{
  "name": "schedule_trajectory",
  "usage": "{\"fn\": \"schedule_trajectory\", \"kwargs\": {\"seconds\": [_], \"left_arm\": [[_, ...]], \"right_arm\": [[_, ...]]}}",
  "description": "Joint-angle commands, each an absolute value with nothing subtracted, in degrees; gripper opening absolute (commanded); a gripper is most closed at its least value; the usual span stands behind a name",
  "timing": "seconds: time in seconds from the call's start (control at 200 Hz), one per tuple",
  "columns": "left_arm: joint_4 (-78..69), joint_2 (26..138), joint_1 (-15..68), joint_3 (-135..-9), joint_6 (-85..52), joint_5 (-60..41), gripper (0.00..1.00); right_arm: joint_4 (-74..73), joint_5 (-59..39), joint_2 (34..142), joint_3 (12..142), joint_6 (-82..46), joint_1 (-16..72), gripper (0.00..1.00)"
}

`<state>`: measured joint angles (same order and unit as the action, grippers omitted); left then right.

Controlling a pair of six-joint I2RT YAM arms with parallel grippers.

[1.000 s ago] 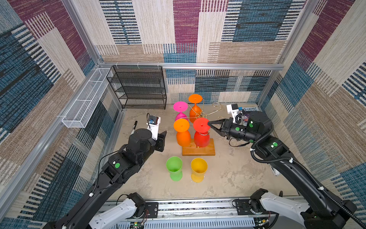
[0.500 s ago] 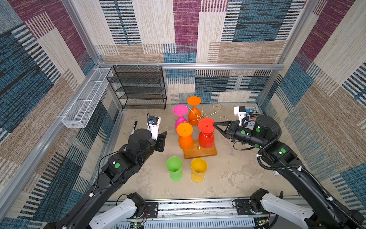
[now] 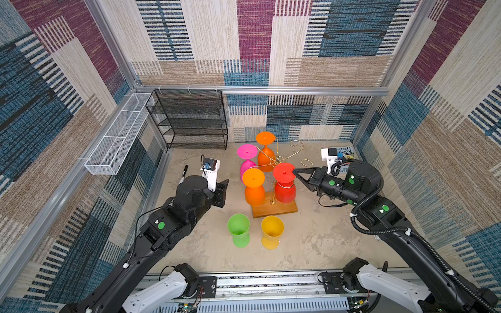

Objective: Take the wine glass off the wine glass rack
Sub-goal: 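Pull the red glass clear of the rack with the right gripper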

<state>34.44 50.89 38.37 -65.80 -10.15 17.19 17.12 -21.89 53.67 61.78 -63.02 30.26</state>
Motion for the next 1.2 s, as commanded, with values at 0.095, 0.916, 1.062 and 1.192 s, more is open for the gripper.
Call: {"fn": "schedule_trajectory", "kwargs": {"seconds": [0.095, 0.916, 1.062, 1.192], "left_arm": [[33.3, 51.9, 38.3, -66.5, -10.5, 15.9, 0.47], [33.8, 52.3, 38.0, -67.0, -10.8, 15.0, 0.47], [33.7, 52.5, 37.9, -67.4, -10.7, 14.5, 0.47], [33.3, 53.2, 37.9, -67.9, -10.7, 14.0, 0.47]], "right_arm": [[13.2, -18.9, 52.1, 60.2, -65.4, 30.4, 0.0], [17.6, -9.7, 42.8, 57.6, -66.0, 30.4, 0.0], [20.8, -9.3, 38.7, 57.3, -66.5, 30.4, 0.0], [23.8, -8.9, 35.2, 57.0, -67.4, 30.4, 0.0]]}}
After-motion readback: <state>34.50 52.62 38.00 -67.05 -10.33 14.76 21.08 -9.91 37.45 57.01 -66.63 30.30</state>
